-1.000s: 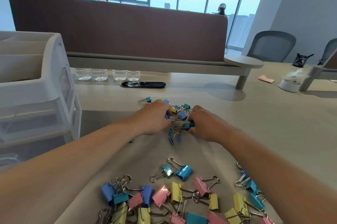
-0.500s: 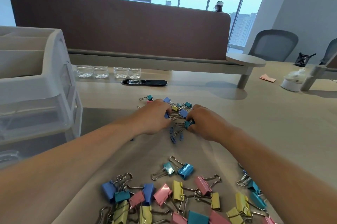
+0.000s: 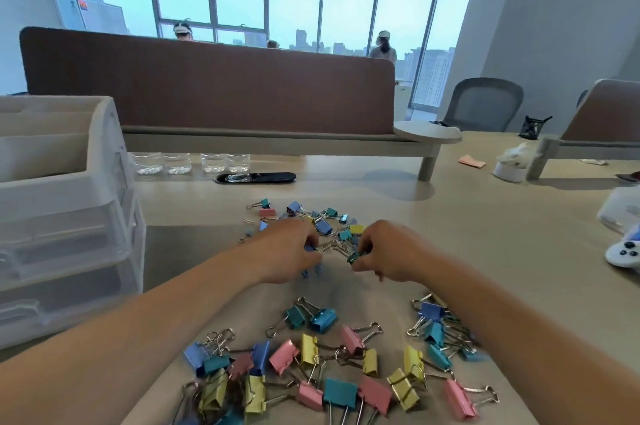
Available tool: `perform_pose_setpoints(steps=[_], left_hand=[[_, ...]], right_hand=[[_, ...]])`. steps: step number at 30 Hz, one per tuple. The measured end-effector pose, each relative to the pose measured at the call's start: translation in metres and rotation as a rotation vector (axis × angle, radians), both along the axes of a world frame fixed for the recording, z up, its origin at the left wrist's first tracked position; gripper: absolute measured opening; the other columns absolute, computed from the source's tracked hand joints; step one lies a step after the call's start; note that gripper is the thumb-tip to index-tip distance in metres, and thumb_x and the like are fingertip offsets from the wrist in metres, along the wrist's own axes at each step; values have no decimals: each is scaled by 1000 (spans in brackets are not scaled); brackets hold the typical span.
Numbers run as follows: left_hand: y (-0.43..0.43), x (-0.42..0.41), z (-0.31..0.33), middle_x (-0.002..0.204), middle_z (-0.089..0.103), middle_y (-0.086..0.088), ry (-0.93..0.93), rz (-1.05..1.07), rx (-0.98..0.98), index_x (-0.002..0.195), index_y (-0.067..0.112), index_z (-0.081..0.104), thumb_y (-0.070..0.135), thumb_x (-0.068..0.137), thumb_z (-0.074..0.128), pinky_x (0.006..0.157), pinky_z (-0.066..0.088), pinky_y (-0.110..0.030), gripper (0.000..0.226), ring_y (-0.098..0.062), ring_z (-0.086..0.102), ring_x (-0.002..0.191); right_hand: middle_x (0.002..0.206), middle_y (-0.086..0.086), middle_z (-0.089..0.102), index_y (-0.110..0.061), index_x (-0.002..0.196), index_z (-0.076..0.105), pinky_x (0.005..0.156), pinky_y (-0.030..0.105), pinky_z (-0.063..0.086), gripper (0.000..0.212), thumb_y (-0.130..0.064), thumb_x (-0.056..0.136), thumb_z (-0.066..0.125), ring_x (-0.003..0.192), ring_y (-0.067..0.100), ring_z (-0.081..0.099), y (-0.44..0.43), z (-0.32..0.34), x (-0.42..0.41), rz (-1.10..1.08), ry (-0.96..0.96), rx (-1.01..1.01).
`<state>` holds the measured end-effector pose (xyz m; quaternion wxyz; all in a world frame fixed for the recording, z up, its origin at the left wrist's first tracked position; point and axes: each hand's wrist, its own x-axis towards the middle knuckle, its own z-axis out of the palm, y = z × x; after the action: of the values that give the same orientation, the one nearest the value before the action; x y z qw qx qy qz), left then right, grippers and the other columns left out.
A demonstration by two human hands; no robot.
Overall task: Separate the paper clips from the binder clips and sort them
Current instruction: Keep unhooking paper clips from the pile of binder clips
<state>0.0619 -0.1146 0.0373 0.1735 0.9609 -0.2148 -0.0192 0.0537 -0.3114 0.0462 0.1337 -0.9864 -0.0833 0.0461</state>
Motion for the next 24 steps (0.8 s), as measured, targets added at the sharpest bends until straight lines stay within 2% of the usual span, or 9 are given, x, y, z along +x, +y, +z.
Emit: perform_pose_setpoints(steps=[2,4,7,9,12,15,17,21,24], left_hand=[[-7,-12,-1,110,59,4,24,-33,23,116,21,60,34,96,56,82,47,-24,24,-10,55,93],[-13,-24,-4,111,59,5,19,-51,45,117,22,60,33,97,55,87,50,-26,24,-9,56,93],[-19,-38,-7,111,62,4,60,-63,78,117,23,62,30,98,53,88,53,-31,23,-11,59,95],[-21,-44,-10,112,64,4,88,-76,107,118,24,63,30,97,53,89,53,-31,24,-11,60,96],[-19,-48,-12,109,65,5,93,-84,146,117,26,65,36,96,54,86,54,-32,26,-11,60,93],[-17,-51,-13,100,68,3,93,-94,162,110,24,68,44,98,50,80,55,-34,30,-13,62,86],[-17,-52,-13,94,68,0,72,-101,173,104,21,68,45,99,46,76,54,-34,33,-16,63,82],[-20,-45,-15,85,67,-1,43,-108,154,97,19,69,41,100,46,66,48,-30,32,-19,61,76],[-25,-35,-13,85,67,0,35,-105,124,97,19,69,36,100,47,68,49,-31,28,-17,61,75]], right_hand=[[72,4,70,-5,93,72,61,26,49,28,-32,86,74,53,10,57,-2,0,-13,22,38,10],[81,6,70,-4,100,70,58,21,46,26,-27,88,73,57,11,57,-2,-3,-23,47,79,15],[100,7,70,-8,111,67,70,25,51,27,-25,90,70,78,16,63,0,-9,-34,78,103,-28],[105,3,67,-11,116,65,72,24,50,28,-24,91,68,85,16,62,1,-11,-40,97,104,-45],[106,-1,61,-16,120,63,67,18,41,29,-21,91,67,84,11,55,2,-12,-45,115,127,-7],[114,-1,60,-20,126,59,76,21,43,35,-20,91,63,91,11,55,2,-11,-47,120,121,53],[112,1,62,-18,130,53,74,23,46,39,-15,92,59,87,13,59,1,-10,-47,103,122,140],[110,5,65,-15,122,56,70,30,57,29,-9,94,52,79,16,68,-5,-13,-43,61,114,193],[91,2,71,-12,105,65,59,22,55,18,-6,95,51,67,10,67,-13,-15,-36,24,111,201]])
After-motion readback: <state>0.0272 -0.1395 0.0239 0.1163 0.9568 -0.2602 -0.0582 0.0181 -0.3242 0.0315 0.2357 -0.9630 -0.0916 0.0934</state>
